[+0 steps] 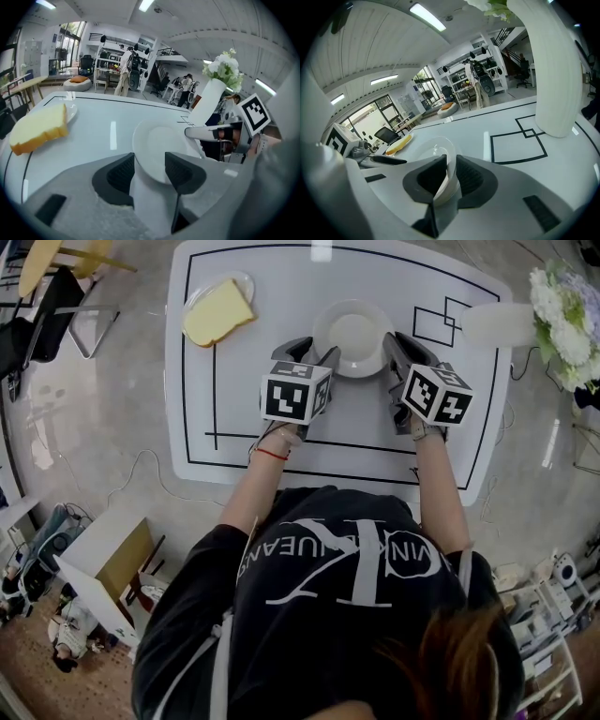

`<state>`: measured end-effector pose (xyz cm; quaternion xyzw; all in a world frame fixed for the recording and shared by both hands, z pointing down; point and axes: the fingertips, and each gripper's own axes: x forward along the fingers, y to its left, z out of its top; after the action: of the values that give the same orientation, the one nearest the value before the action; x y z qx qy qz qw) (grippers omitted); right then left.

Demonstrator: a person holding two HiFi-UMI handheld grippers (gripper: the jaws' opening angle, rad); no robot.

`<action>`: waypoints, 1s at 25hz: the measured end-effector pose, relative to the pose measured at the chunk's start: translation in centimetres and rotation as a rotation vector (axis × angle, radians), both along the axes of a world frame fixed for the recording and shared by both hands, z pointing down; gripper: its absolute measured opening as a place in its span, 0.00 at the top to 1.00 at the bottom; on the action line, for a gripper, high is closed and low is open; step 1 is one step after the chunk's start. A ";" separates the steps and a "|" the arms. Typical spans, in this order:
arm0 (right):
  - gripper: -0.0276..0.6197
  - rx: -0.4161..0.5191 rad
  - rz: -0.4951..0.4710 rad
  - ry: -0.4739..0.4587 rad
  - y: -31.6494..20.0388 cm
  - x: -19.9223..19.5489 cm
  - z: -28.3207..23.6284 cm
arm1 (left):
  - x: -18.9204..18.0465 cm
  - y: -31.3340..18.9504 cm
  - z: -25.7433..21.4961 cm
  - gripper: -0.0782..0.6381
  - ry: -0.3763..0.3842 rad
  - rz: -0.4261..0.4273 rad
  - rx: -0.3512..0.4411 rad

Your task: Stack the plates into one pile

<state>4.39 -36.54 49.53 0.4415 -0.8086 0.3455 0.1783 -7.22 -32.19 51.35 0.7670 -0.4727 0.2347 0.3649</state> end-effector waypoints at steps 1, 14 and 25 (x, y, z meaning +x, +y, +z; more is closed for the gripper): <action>0.86 0.003 0.002 0.004 -0.1 0.0 0.1 | 0.0 0.0 0.1 0.60 -0.003 0.005 0.001; 0.80 0.101 0.019 0.013 0.1 0.4 -0.9 | -1.7 0.7 -0.7 0.62 0.023 -0.047 0.042; 0.84 0.178 -0.054 -0.028 3.4 -0.4 -3.2 | -2.6 3.4 -2.6 0.71 0.010 -0.093 0.132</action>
<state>4.02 -33.17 46.29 0.4285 -0.8503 0.2735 0.1364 -9.85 -28.75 48.75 0.7679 -0.5202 0.1821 0.3264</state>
